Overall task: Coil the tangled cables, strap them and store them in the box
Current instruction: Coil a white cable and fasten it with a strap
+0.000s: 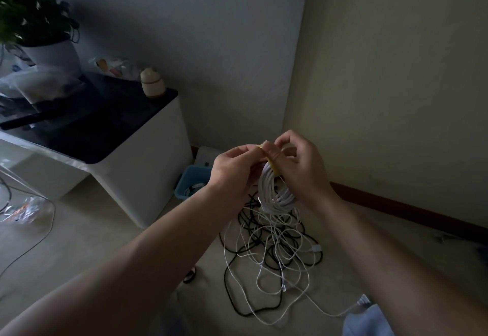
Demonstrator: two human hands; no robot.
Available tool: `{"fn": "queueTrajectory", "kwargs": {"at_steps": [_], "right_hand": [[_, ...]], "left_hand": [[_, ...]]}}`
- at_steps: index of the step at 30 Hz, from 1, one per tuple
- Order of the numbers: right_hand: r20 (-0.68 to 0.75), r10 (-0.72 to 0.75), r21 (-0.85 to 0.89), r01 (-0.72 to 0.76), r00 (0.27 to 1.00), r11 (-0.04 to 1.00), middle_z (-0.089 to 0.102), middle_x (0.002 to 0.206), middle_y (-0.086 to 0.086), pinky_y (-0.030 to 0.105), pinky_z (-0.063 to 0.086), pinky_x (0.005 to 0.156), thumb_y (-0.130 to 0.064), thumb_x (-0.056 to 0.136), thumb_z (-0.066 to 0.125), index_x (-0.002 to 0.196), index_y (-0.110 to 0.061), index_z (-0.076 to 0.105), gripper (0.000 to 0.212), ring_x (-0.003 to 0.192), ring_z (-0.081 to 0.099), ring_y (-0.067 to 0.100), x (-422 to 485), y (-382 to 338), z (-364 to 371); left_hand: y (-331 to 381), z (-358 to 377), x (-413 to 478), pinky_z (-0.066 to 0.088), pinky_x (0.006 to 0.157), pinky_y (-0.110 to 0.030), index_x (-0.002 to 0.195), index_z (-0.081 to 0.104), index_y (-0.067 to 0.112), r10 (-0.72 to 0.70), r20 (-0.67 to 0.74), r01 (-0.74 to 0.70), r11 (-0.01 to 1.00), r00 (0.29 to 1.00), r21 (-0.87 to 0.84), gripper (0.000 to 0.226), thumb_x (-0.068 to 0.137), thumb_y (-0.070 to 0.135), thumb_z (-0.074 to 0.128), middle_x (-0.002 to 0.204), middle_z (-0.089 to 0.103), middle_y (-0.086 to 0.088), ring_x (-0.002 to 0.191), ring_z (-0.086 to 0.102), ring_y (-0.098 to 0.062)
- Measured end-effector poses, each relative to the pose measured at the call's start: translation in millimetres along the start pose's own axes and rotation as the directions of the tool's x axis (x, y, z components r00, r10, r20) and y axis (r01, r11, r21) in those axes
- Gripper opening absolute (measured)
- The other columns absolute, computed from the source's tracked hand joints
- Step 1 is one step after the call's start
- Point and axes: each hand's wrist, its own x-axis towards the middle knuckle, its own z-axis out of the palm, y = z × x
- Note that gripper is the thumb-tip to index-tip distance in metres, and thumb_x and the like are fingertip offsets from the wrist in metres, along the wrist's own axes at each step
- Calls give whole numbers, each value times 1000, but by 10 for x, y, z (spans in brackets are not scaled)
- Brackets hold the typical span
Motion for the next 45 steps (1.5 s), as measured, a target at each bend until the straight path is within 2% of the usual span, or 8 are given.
{"fn": "queueTrajectory", "kwargs": {"at_steps": [7, 11, 16, 20, 23, 29, 39, 45], "right_hand": [[9, -41, -13, 41, 999, 999, 69, 68, -10, 16, 48, 59, -29, 89, 71, 79, -21, 65, 14, 63, 65, 3, 10, -71, -66], [58, -9, 64, 6, 998, 998, 74, 75, 1, 27, 55, 60, -23, 89, 69, 84, -18, 71, 7, 69, 72, 14, 36, -99, -156], [92, 35, 218, -55, 995, 974, 69, 64, 3, 21, 45, 49, -20, 86, 70, 78, -21, 71, 9, 53, 59, 10, 41, -127, -215], [141, 71, 308, -112, 987, 945, 56, 67, 13, 34, 45, 58, -35, 75, 73, 75, -23, 71, 12, 62, 50, 26, 65, -123, -257], [174, 83, 371, -144, 981, 917, 59, 77, 18, 43, 47, 69, -32, 76, 74, 75, -22, 71, 10, 72, 55, 31, 68, -121, -270], [181, 105, 378, -168, 978, 911, 65, 67, -2, 25, 51, 56, -24, 83, 70, 74, -24, 72, 9, 61, 61, 10, 80, -110, -254], [185, 207, 494, -273, 961, 825, 61, 91, 29, 49, 52, 79, -23, 86, 65, 84, -4, 70, 19, 83, 60, 36, 46, -160, -220], [192, 210, 530, -281, 959, 800, 52, 84, 22, 41, 49, 70, -23, 88, 61, 80, -5, 63, 19, 77, 52, 35, 36, -195, -220]], "left_hand": [[74, 12, -50, 60, 71, -27, 111, 68, 6, -44, 16, 44, 997, 999, -62, 22, 89, 0, 67, 89, 73, -14, 80, 69, -21], [172, -23, -89, 58, 85, -26, 122, 65, -7, -118, 192, 130, 990, 974, -52, 32, 91, 0, 63, 108, 67, -20, 91, 67, -21], [272, -35, -106, 51, 94, -25, 117, 68, -6, -201, 249, 219, 975, 947, -46, 29, 93, 1, 53, 102, 69, -15, 92, 68, -18], [283, -40, -129, 53, 94, -26, 122, 65, -7, -144, 291, 144, 989, 946, 21, 31, 94, 4, 61, 111, 69, -19, 98, 68, -21], [270, -23, -146, 61, 79, -24, 114, 70, -4, -81, 258, 66, 996, 963, 66, 31, 84, 4, 69, 101, 72, -19, 87, 70, -21], [188, 69, -225, 56, 61, -23, 93, 80, 12, 83, 89, -99, 976, 993, 194, 9, 84, 14, 78, 88, 75, -15, 75, 70, -21], [95, 136, -261, 62, 70, -34, 95, 74, 12, 283, 58, -285, 897, 957, 337, 10, 90, 20, 75, 85, 77, -8, 81, 76, -25], [108, 130, -254, 61, 66, -30, 94, 73, 10, 381, 71, -377, 838, 922, 394, 11, 88, 18, 77, 80, 77, -5, 75, 76, -20]]}}
